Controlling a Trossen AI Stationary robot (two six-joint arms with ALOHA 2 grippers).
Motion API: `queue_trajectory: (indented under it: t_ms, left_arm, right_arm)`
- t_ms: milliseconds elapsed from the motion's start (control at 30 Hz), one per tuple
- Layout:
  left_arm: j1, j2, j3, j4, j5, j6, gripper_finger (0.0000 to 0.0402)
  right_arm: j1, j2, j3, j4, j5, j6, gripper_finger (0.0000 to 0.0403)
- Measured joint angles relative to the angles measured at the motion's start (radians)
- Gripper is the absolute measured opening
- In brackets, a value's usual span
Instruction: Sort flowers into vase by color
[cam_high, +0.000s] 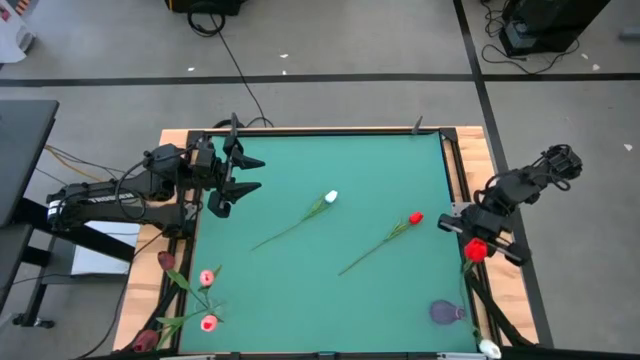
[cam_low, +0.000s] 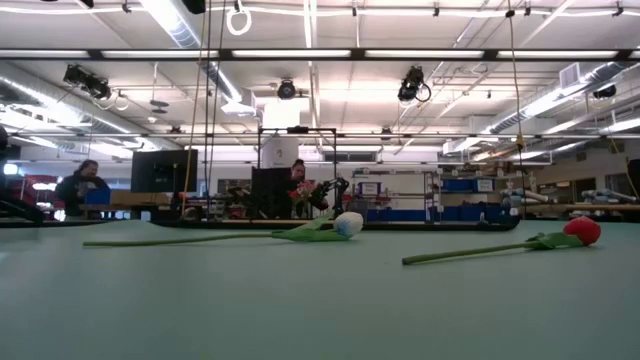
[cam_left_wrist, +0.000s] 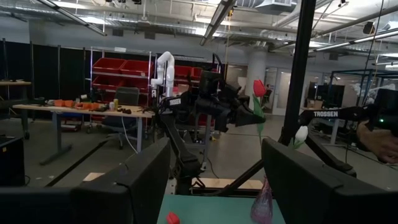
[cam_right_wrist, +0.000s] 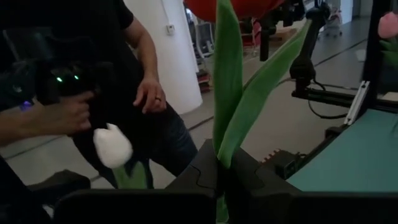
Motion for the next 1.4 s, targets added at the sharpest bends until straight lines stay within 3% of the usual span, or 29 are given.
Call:
queue_trajectory:
  t_ms: [767,967,1167,1400]
  left_arm:
    - [0.0,0.0,0.0,0.0,0.0,0.0,0.0259]
    - [0.0,0.0,0.0,0.0,0.0,0.0,0.0259]
    - [0.0,0.0,0.0,0.0,0.0,0.0,0.0259]
    - [0.0,0.0,0.0,0.0,0.0,0.0,0.0259]
  right_arm:
    - [0.0,-0.061,0.0,0.015,-0.003,0.001,0.0016]
    - [0.0,-0.053,0.0,-0.042,-0.084,0.013,0.0016]
    - [0.005,-0.048,0.0,-0.118,-0.121,-0.157,0.0024]
    - [0.006,-0.025,0.0,-0.134,-0.107,-0.247,0.0066]
